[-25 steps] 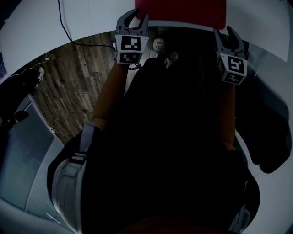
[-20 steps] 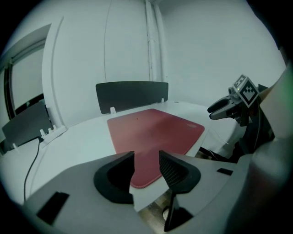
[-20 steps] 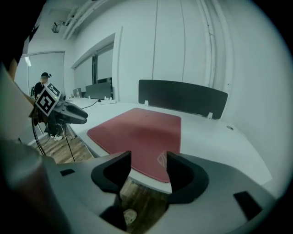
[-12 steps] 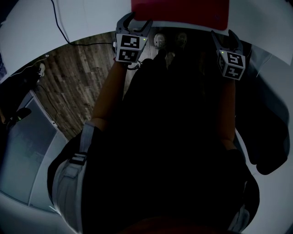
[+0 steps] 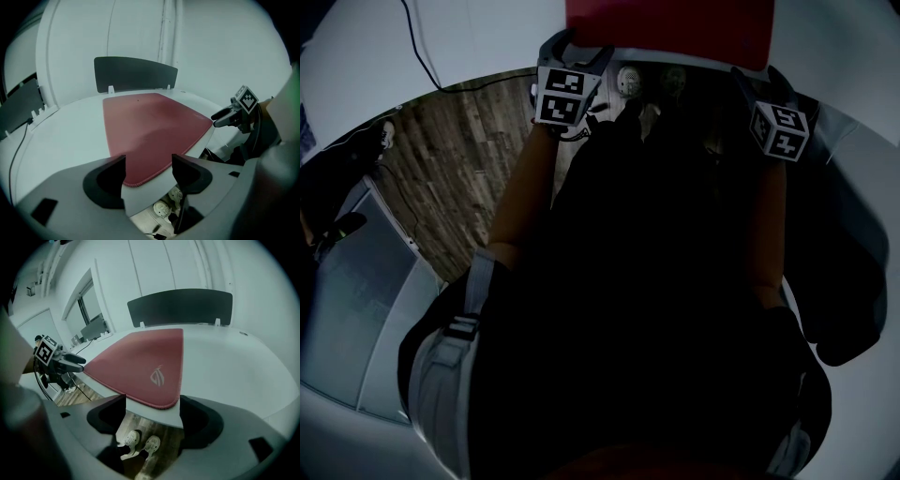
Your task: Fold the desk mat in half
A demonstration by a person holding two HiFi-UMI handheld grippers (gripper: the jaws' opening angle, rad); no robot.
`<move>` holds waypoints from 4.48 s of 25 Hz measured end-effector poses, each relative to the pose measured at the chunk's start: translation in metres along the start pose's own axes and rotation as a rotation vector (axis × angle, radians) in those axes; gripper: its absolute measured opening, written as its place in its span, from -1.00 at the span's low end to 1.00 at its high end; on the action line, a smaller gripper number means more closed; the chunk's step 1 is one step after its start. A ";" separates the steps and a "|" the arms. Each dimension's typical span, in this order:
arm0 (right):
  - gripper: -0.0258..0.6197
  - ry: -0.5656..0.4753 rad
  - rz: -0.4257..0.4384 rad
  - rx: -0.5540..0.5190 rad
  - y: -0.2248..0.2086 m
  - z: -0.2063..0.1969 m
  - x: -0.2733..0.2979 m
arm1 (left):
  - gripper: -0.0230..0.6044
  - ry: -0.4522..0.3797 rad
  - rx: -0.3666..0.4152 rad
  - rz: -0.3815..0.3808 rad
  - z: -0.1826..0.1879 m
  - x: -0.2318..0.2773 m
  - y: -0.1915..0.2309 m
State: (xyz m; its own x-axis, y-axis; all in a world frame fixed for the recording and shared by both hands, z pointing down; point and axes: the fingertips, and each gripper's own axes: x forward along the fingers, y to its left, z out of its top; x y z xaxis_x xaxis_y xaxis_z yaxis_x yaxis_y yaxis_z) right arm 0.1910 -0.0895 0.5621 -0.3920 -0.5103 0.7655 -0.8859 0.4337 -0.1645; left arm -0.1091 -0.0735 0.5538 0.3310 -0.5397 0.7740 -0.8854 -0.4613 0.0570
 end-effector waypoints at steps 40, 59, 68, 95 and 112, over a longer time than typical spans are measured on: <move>0.15 0.080 -0.040 -0.108 -0.001 0.002 0.013 | 0.17 0.118 0.041 -0.015 -0.023 0.014 0.020; -0.75 -0.149 -0.072 -0.233 0.024 0.054 -0.012 | -0.66 -0.020 0.079 0.024 0.020 -0.007 0.021; -0.78 -0.268 -0.095 -0.220 0.027 0.087 -0.038 | -0.66 -0.106 0.111 0.060 0.052 -0.029 0.022; -0.83 -0.414 -0.146 -0.147 -0.006 0.178 -0.033 | -0.84 -0.213 0.213 0.089 0.144 -0.019 0.054; -0.84 -0.373 0.028 -0.264 -0.026 0.196 0.005 | -0.86 -0.117 0.188 0.166 0.164 0.017 0.064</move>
State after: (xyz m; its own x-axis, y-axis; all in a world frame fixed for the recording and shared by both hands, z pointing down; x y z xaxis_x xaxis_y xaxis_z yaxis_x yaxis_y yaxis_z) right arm 0.1635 -0.2487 0.4479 -0.5201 -0.7071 0.4790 -0.7991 0.6009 0.0195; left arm -0.1062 -0.2280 0.4670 0.2315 -0.6918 0.6840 -0.8581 -0.4764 -0.1914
